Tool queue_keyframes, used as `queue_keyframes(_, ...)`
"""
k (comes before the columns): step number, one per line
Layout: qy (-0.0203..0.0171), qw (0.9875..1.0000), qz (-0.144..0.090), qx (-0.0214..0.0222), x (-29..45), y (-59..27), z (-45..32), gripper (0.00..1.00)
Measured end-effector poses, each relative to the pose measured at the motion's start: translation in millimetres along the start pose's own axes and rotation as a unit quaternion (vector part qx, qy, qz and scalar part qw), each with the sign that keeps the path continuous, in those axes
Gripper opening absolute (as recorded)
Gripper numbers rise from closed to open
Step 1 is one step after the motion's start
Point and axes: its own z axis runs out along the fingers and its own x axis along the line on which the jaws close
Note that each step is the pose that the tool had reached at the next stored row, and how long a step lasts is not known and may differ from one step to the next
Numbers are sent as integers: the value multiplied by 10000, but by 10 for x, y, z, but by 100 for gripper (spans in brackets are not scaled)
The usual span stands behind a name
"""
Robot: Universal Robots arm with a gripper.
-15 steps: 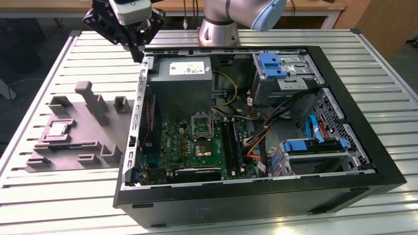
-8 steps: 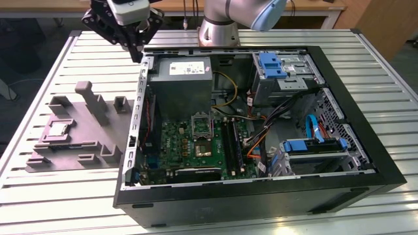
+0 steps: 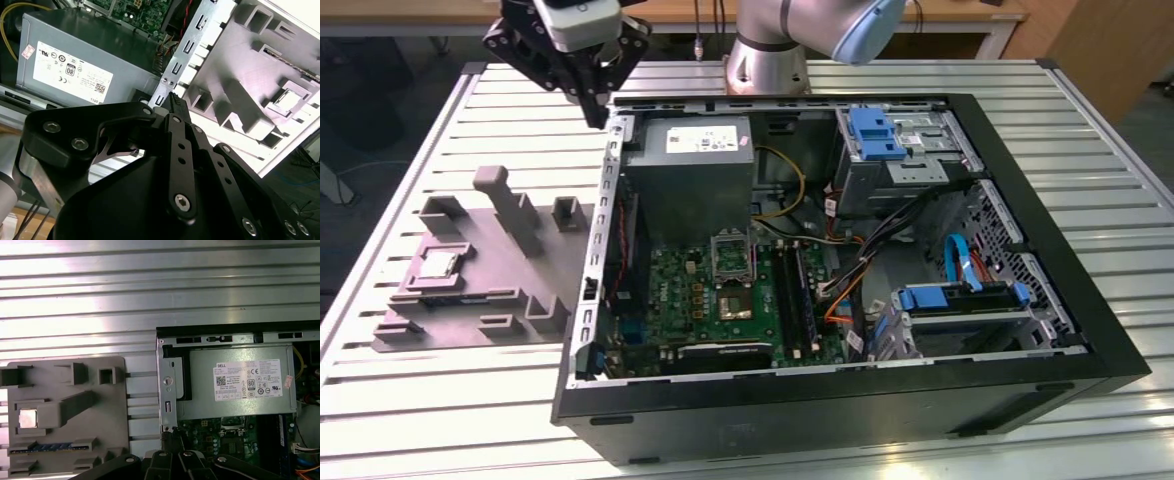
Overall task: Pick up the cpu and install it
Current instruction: 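Reach for the cpu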
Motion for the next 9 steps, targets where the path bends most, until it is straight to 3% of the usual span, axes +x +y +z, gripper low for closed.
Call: queue_keyframes(9, 0, 10000, 0, 0, 34, -2, 0, 11)
